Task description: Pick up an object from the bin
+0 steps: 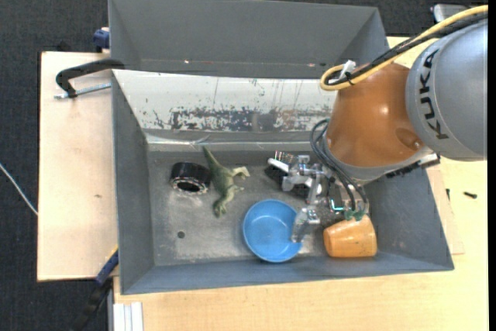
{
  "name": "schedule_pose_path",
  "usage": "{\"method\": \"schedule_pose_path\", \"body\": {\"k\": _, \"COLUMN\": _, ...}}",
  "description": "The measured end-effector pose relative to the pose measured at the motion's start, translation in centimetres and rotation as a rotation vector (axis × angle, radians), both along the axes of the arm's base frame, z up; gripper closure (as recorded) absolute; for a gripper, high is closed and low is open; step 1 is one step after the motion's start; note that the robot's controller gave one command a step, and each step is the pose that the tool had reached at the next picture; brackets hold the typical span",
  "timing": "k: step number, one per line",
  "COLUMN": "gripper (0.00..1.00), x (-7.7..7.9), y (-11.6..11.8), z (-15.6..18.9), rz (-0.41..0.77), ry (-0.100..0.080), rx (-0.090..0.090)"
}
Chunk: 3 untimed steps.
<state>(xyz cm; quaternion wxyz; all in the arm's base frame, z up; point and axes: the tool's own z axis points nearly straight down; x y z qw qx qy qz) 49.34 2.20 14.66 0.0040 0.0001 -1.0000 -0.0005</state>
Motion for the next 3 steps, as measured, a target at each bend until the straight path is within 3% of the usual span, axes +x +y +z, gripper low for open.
{"method": "schedule_pose_path", "body": {"k": 1, "gripper": 0.00, "x": 2.9, "y": 6.2, "z": -6.7, "rz": -0.019, "ry": -0.004, "rx": 0.003}}
{"method": "schedule_pose_path", "body": {"k": 2, "gripper": 1.00, "x": 3.1, "y": 5.8, "z": -6.3, "rz": -0.025, "ry": -0.010, "rx": 0.001}}
{"method": "schedule_pose_path", "body": {"k": 3, "gripper": 1.00, "x": 3.8, "y": 5.9, "z": 5.6, "rz": -0.050, "ry": -0.022, "rx": 0.002}}
